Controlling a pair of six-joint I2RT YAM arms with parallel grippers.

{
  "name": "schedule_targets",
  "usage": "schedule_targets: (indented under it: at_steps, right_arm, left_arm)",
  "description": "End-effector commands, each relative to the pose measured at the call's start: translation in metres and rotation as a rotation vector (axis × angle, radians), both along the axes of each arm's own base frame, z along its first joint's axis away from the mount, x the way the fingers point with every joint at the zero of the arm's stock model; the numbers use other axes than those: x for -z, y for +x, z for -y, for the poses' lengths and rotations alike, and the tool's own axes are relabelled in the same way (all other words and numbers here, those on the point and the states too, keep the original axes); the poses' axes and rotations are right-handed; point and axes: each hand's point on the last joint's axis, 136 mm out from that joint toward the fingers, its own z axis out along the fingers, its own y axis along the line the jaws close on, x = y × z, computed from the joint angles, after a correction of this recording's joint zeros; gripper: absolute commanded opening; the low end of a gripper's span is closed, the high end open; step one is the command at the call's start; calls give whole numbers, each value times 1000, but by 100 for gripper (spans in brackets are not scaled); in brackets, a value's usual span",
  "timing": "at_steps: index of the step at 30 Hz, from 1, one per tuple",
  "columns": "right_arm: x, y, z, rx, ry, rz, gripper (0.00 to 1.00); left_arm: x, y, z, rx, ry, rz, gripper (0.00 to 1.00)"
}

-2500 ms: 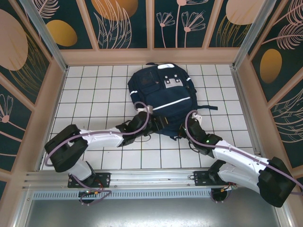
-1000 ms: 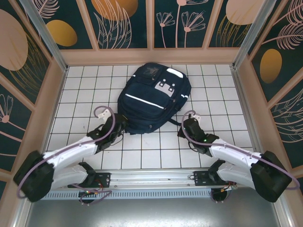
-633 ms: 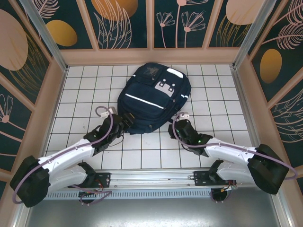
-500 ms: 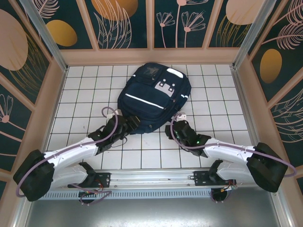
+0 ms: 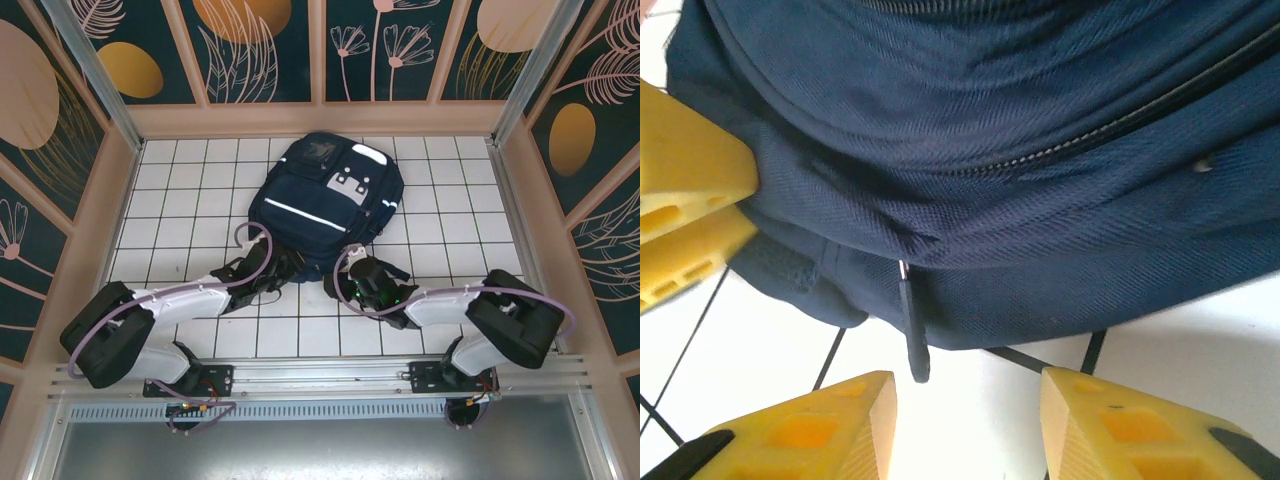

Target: Pack books, pencil case, and school supplies into a backpack

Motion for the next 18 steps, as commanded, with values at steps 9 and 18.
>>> schedule_targets:
  at_steps: [9, 18]
  right_arm:
    - [4, 11, -34, -55, 14, 29, 40]
    - [-4, 17, -20, -18, -48, 74, 39]
  left_arm:
    - [-12, 7, 6, -14, -25, 24, 32]
    - [-14, 8, 5, -15, -18, 28, 36]
